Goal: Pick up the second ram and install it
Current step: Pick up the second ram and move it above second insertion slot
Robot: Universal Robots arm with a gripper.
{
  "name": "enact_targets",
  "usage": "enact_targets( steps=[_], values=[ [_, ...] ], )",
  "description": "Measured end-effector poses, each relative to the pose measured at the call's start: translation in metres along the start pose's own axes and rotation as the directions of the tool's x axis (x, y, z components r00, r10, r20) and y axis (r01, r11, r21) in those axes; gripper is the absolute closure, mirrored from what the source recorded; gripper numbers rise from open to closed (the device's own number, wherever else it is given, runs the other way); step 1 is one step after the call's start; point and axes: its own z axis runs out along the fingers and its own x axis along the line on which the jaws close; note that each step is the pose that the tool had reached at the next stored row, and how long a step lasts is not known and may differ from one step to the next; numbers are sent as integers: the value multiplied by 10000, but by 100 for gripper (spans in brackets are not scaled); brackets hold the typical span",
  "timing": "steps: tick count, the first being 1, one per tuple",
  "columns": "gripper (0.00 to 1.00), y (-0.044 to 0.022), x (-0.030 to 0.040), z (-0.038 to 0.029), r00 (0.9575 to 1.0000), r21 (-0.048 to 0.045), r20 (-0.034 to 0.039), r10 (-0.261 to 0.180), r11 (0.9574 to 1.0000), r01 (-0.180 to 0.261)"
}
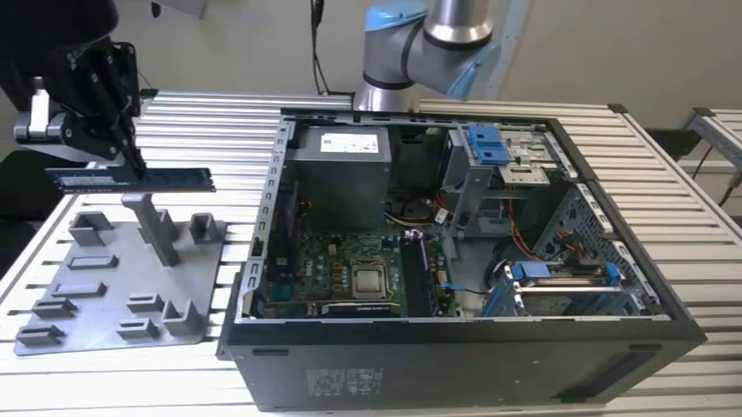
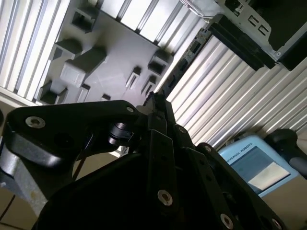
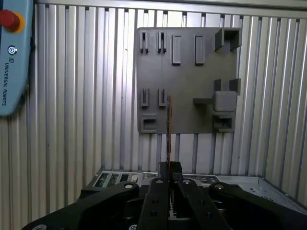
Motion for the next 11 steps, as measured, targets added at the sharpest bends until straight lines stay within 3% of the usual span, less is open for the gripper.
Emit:
enact_targets(
  steps=[11],
  values=[
    [86, -208, 0, -2, 10000, 0, -3, 0, 10000, 0]
  ],
)
